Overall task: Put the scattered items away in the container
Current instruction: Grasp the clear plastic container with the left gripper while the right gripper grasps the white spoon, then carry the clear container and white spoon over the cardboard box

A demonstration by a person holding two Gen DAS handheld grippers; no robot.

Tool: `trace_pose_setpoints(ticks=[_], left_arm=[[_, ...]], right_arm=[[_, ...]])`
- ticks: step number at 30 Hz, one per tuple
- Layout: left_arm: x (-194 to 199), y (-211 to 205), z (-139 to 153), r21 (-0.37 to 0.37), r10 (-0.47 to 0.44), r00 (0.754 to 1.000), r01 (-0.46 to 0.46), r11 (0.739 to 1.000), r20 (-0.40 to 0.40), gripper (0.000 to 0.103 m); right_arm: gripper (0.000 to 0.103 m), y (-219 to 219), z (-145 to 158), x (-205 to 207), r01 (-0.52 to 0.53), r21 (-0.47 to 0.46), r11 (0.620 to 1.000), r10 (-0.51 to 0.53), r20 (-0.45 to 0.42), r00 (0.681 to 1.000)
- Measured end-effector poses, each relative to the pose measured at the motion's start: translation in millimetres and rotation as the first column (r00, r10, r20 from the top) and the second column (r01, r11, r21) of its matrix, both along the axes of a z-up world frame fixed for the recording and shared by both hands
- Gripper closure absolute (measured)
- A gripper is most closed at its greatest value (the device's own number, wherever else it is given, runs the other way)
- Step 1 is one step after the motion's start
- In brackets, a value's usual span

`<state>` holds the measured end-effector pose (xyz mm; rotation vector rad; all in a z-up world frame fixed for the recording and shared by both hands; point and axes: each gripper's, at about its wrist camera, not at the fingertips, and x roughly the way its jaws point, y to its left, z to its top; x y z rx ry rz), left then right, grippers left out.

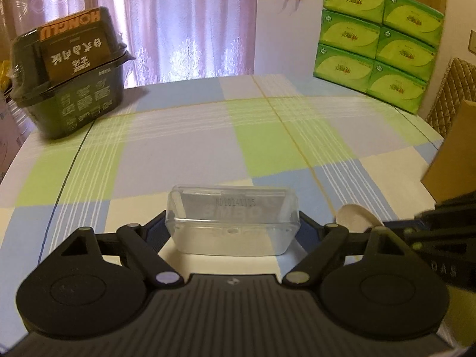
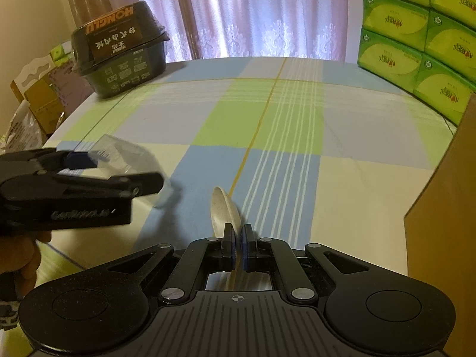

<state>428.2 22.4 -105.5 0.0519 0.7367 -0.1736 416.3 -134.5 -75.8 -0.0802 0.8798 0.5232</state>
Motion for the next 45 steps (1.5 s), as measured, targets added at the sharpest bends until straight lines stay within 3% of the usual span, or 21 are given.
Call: trace_pose_setpoints(ticks=[12, 19, 24, 34, 40, 45], left_arm=[[-109, -4, 15, 0.010, -0.025, 1.000, 0.026, 1.000, -0.007, 0.021], [-189, -10, 35, 0.008, -0.044, 0.999, 0.044, 0.999, -0.017, 0.021], [-240, -23, 48, 0.047, -0.099, 0.995, 0.100, 0.994, -0.023, 0.021], [-303, -49, 52, 0.069, -0.124, 0.992, 0.127, 0.990, -0.035, 0.021], [-326, -52, 49, 0.034, -0.081, 0.995, 0.084, 0.996, -0.066, 0.021], [-340, -52, 50, -0.011, -0.047, 0.994, 0.046, 0.999, -0.097, 0.021]], right_arm=[[0.097, -15, 24, -52, 0.014, 0.023, 1.000, -0.013, -0.043, 0.999], [0.097, -34, 47, -119, 0.023, 0.078, 0.997, -0.019, -0.048, 0.999], [0.097, -52, 56, -172, 0.040, 0.092, 0.995, -0.036, -0.047, 0.998], [0.097, -81, 63, -241, 0.090, 0.106, 0.990, -0.084, -0.060, 0.995], [0.097, -87, 64, -269, 0.067, 0.072, 0.995, -0.065, -0.030, 0.997], [0.097, -96, 53, -282, 0.080, 0.070, 0.994, -0.076, -0.062, 0.995]])
